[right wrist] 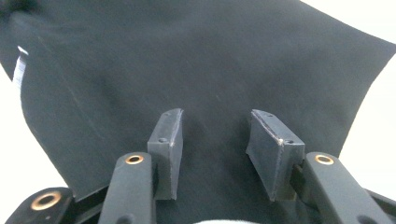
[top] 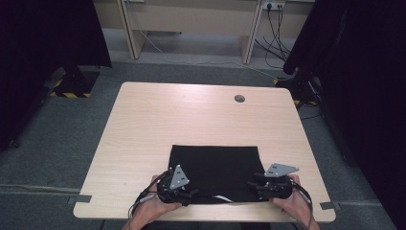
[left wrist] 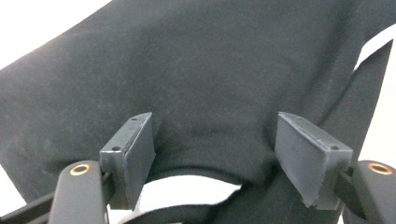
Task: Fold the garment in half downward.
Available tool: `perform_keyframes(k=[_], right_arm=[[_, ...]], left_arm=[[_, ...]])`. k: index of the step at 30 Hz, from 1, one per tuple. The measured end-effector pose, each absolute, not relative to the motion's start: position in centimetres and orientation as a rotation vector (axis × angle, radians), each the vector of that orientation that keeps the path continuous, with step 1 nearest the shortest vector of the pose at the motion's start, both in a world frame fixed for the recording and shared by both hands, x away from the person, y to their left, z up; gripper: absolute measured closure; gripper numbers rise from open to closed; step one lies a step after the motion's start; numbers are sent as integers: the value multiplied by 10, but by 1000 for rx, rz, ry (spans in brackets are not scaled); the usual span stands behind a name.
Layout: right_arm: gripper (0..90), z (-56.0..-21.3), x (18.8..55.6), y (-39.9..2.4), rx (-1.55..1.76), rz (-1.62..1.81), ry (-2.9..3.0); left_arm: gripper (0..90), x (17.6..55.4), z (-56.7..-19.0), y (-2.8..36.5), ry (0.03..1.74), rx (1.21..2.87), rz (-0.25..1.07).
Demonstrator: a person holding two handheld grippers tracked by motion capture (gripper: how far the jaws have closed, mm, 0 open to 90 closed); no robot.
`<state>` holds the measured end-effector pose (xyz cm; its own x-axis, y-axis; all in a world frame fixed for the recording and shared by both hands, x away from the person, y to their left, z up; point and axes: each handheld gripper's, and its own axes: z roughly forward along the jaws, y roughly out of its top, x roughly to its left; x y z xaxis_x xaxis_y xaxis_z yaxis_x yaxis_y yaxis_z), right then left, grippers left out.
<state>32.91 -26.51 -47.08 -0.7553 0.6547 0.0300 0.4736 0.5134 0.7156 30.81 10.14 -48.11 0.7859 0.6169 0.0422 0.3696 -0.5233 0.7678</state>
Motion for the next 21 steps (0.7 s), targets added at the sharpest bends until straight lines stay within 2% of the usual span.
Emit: perform_keyframes(k=[4, 7, 12, 17, 21], right_arm=[[554, -473, 327, -271, 981, 1127, 2497], [543, -472, 327, -269, 982, 1104, 2504], [452, -466, 331, -267, 1024, 1112, 2464], [371, -460, 338, -261, 1038, 1142, 2432], [344, -462, 347, -250, 1052, 1139, 2447]], left_arm=[[284, 308, -481, 104, 714, 2181, 407], [243, 308, -480, 101, 730, 2171, 404], [160, 308, -476, 106, 783, 2104, 358], [120, 307, -476, 112, 814, 2078, 350], [107, 308, -477, 118, 836, 2075, 354]])
